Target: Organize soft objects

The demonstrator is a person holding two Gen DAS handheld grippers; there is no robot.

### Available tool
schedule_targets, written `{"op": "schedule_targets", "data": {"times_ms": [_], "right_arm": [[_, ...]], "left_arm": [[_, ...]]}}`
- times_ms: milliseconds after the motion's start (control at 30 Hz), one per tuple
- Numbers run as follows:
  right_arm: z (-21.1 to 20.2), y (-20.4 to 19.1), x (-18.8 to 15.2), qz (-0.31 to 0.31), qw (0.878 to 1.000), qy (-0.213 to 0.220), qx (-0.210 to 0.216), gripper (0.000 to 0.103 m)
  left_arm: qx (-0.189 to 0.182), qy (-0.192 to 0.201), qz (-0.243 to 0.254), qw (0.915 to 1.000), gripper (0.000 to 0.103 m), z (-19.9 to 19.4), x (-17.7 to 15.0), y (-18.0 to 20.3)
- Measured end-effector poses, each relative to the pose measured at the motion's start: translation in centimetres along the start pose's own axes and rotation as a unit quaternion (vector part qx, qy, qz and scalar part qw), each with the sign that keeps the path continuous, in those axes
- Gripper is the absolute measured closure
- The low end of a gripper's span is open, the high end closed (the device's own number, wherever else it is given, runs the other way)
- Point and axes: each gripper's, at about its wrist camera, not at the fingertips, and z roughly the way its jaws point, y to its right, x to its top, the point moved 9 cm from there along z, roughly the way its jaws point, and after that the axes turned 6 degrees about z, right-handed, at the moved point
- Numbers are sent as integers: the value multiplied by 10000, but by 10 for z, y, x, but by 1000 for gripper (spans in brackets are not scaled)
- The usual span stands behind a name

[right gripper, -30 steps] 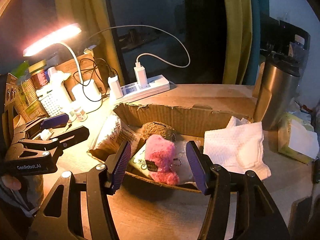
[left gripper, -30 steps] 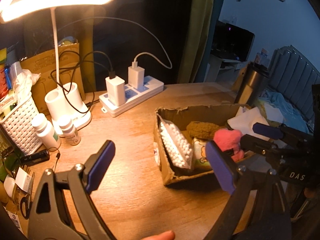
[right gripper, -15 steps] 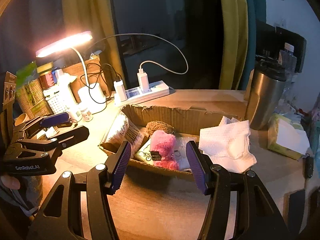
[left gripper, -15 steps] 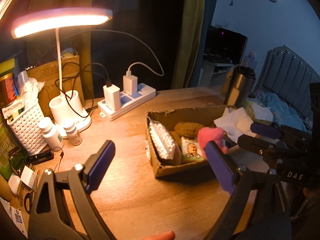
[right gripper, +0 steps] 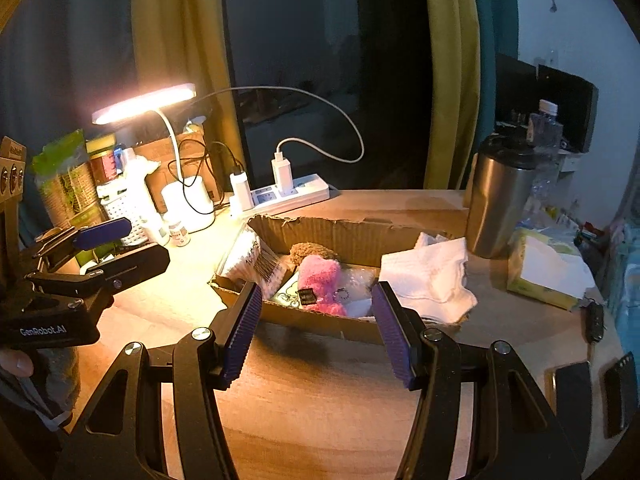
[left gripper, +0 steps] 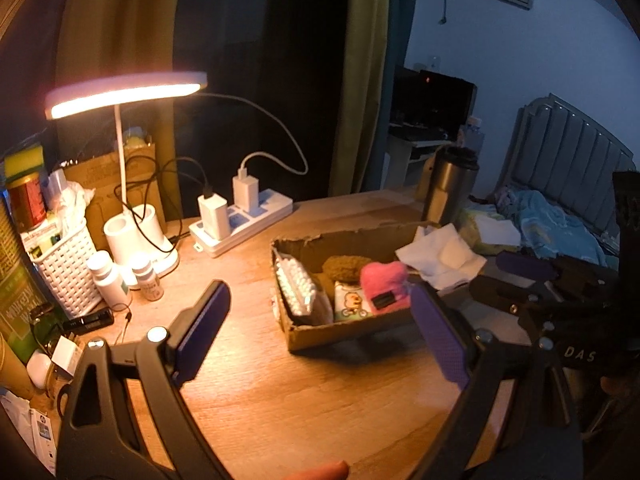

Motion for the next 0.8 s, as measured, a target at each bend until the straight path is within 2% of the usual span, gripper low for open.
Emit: {"op": "schedule_targets", "data": {"times_ms": [800], "right_arm": [[-91, 1, 8, -131, 9969, 731, -276, 42]], "left_arm": [[-159, 738, 324, 9966, 10, -76, 30, 47]]}}
